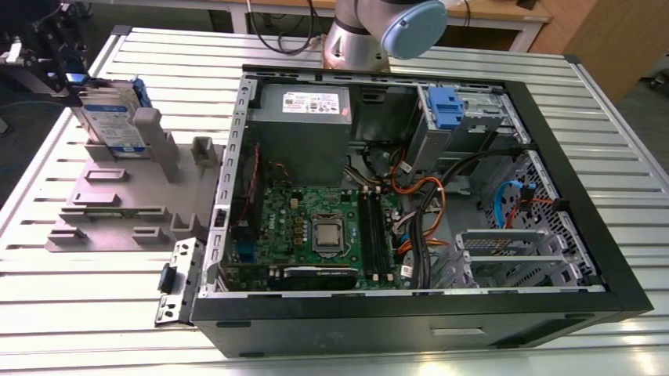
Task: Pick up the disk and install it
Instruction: 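Pick up the disk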
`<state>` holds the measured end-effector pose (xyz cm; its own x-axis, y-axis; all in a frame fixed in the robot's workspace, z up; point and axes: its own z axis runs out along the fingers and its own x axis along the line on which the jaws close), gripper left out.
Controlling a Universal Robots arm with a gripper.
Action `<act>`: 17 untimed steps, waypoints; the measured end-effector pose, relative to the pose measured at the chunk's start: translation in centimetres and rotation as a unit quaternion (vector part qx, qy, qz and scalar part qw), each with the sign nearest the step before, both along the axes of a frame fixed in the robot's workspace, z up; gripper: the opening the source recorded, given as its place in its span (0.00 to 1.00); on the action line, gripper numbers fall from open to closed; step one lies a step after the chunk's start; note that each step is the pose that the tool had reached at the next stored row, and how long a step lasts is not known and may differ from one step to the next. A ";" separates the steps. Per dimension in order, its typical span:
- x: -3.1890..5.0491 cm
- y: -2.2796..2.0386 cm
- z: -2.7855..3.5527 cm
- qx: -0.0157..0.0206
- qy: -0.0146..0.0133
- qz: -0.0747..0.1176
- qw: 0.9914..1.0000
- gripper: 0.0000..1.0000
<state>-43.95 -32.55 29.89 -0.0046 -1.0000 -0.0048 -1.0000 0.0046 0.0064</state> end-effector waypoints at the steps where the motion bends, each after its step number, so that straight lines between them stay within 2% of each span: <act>1: -0.05 0.00 -0.11 0.000 0.000 0.000 1.000 0.51; 8: -0.15 0.00 -0.57 0.004 -0.001 0.000 1.000 0.51; 13: -0.15 0.00 -0.59 0.004 -0.001 0.000 1.000 0.49; 14: -0.15 0.00 -0.61 0.004 -0.001 0.000 1.000 0.42; 17: -0.15 -0.02 -0.69 0.003 -0.002 0.000 1.000 0.42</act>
<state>-44.10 -32.58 29.20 -0.0045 -0.9999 -0.0112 -1.0000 0.0044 0.0034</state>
